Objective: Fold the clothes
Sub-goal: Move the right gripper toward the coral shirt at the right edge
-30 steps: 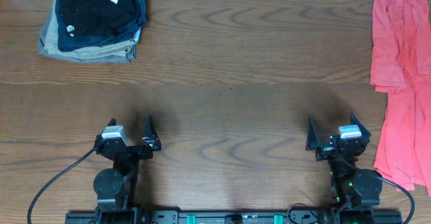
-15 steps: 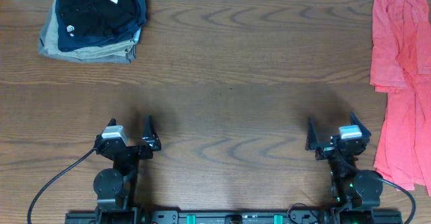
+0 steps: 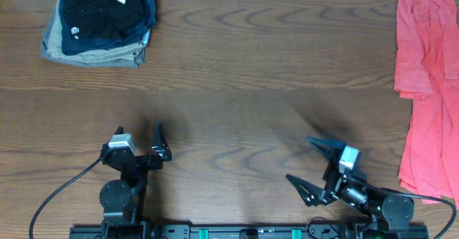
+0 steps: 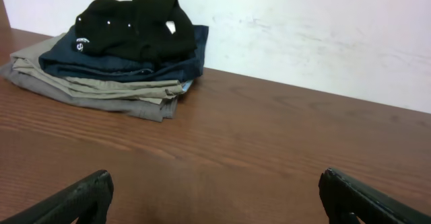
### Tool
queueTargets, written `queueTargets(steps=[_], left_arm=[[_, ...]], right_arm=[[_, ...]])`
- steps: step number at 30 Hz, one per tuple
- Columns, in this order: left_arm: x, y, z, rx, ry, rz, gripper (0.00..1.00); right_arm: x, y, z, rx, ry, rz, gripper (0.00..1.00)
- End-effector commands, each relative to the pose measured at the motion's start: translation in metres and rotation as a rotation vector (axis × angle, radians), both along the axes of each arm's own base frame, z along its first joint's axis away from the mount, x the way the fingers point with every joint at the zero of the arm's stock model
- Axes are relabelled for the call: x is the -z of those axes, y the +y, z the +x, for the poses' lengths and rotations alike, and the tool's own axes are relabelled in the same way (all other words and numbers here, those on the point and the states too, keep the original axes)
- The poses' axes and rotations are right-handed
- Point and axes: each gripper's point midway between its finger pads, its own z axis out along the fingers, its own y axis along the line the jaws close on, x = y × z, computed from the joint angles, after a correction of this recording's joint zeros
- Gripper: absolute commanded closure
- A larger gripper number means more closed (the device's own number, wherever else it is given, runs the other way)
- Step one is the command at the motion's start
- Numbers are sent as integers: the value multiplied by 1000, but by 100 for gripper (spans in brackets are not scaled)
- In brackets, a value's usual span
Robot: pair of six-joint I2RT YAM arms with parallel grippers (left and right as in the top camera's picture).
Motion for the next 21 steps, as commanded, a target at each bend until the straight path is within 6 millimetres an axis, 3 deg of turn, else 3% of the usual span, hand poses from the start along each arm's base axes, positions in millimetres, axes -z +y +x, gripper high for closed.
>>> queueTargets(steps=[1, 8, 21], left_arm=[[15, -3, -1, 13, 45, 4, 2], [15, -3, -1, 13, 45, 4, 2], [15, -3, -1, 13, 45, 4, 2]], right_arm=[[-9, 3, -10, -70, 100, 79, 1], [-30, -10, 5, 44, 84, 180, 1], [-92, -18, -3, 117, -137, 182, 1]])
